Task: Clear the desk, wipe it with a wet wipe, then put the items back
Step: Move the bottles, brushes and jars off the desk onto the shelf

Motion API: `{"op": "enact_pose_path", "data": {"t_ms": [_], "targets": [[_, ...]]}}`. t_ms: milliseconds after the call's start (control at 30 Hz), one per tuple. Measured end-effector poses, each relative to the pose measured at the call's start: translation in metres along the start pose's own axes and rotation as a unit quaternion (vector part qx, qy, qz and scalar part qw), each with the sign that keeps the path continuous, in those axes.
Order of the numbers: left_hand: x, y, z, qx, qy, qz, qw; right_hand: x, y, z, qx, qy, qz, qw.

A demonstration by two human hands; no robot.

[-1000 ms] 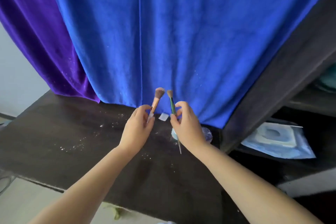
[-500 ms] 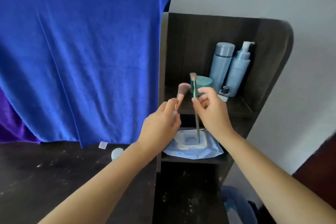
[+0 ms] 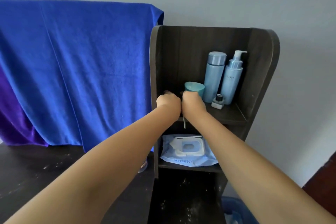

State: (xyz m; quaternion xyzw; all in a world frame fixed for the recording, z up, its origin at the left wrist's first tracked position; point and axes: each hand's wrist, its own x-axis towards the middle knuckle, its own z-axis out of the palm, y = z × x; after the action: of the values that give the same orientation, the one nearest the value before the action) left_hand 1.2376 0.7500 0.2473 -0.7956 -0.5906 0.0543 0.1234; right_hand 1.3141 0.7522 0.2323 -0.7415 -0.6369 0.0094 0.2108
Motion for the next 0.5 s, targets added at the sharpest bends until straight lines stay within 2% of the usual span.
{"op": "enact_pose_path", "data": {"t_ms": [133, 200, 267, 333, 400, 500], "targets": [[-0.012, -0.002, -0.001, 0.030, 0.034, 0.029, 0.999, -0.005, 0.010, -0.002, 0.062, 0.025, -0.030, 0.997], [-0.024, -0.010, 0.005, -0.008, 0.118, 0.041, 0.992, -0.016, 0.016, -0.007, 0.086, 0.068, -0.056, 0.992], [-0.039, -0.026, 0.016, -0.060, 0.259, 0.076, 0.961, -0.032, 0.019, -0.010, 0.129, 0.116, -0.090, 0.981], [-0.055, -0.049, 0.034, -0.131, 0.330, 0.114, 0.928, -0.053, 0.013, -0.011, 0.170, 0.151, -0.132, 0.965], [-0.069, -0.076, 0.059, -0.238, 0.314, 0.099, 0.914, -0.075, 0.001, -0.005, 0.208, 0.177, -0.166, 0.947], [-0.081, -0.126, 0.114, -0.330, 0.243, -0.004, 0.912, -0.102, -0.024, 0.031, 0.264, 0.150, -0.184, 0.935]]}}
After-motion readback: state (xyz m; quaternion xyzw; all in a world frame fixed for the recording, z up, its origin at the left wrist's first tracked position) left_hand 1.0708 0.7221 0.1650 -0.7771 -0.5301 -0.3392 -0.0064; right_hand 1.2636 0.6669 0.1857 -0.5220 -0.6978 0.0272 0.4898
